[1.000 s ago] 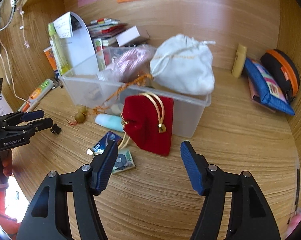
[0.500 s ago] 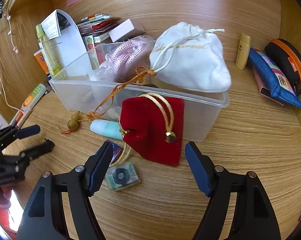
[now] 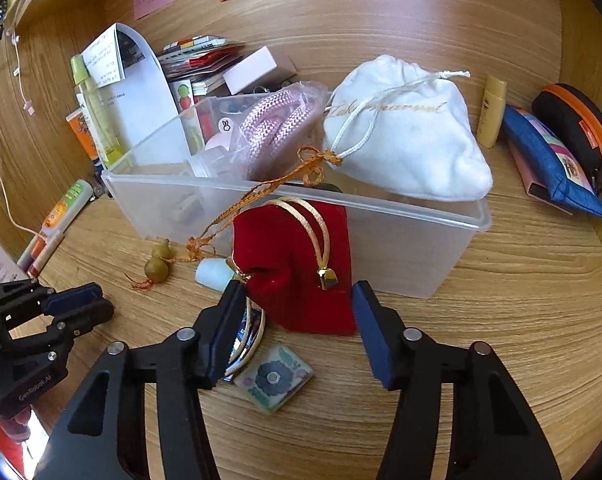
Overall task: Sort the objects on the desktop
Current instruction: 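Grasp the black hair clip with the left gripper while the right grasps the red velvet pouch, then carry the hair clip and red pouch into the clear box and release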
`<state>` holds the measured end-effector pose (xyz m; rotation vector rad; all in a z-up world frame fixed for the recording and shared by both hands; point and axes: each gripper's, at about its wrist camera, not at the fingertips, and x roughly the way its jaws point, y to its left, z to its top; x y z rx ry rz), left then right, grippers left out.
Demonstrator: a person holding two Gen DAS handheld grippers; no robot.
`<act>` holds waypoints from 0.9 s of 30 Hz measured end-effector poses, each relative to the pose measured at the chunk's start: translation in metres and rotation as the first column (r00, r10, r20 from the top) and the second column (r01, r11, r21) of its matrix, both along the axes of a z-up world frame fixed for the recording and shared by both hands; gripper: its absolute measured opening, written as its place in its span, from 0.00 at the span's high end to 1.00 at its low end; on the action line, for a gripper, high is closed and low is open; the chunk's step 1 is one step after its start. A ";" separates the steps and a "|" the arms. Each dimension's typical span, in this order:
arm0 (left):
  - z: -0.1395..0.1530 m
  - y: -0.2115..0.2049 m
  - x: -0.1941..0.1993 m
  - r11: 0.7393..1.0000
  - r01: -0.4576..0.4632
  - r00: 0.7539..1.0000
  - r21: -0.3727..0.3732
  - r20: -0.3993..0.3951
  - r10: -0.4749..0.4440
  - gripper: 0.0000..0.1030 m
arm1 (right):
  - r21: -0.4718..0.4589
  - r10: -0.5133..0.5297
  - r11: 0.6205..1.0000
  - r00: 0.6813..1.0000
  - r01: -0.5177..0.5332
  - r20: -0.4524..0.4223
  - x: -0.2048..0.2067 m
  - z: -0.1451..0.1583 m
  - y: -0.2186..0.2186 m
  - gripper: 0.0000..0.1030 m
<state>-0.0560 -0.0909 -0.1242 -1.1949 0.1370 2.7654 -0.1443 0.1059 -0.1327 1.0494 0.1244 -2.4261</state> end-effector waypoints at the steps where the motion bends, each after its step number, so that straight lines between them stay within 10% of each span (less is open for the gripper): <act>1: 0.001 -0.002 0.000 1.000 -0.007 1.000 0.009 -0.003 0.007 0.83 | -0.006 0.003 1.000 1.000 -0.003 0.001 0.000 0.000 0.000 0.57; 10: 0.009 -0.024 0.007 0.991 -0.071 0.997 0.114 -0.033 0.075 0.83 | -0.040 0.058 0.997 0.998 -0.058 -0.005 0.007 0.005 0.001 0.89; 27: 0.038 -0.010 0.007 0.986 -0.044 0.990 0.161 -0.123 0.064 0.83 | -0.055 0.066 0.996 0.992 -0.072 -0.107 0.032 0.035 0.026 0.93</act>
